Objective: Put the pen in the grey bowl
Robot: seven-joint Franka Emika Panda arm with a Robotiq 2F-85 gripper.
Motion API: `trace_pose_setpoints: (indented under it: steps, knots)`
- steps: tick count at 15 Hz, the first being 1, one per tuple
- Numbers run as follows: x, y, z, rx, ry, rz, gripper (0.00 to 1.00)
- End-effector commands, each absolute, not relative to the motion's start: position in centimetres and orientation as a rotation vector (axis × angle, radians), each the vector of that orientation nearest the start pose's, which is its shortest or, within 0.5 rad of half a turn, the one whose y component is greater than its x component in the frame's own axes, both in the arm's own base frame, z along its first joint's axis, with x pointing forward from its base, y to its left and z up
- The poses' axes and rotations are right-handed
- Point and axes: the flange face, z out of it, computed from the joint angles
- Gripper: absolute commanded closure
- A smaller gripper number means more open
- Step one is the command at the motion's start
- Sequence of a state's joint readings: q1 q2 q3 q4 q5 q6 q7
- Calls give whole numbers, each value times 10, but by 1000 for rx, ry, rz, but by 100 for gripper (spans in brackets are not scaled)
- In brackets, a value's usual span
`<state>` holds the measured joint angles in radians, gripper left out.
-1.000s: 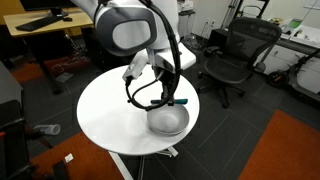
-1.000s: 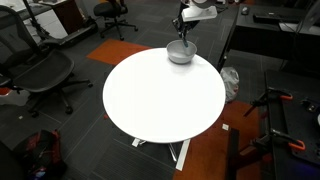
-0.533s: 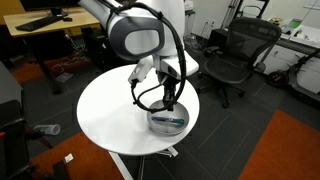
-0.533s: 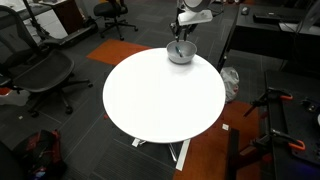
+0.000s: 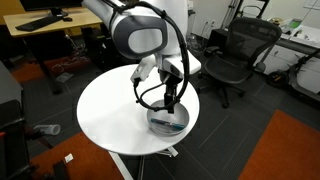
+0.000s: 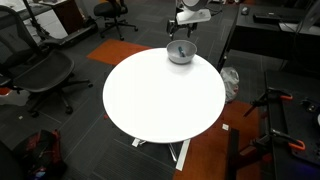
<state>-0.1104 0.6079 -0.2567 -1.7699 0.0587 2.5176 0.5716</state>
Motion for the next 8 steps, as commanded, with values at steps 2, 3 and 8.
trace_pose_setpoints:
  steps: [2,3,8]
  knots:
    - [639,-229,244,-2871,1443,-268,0]
    - [639,-229,244,-2871,1444,-266,0]
    - [639,-229,243,-2871,1445,-263,0]
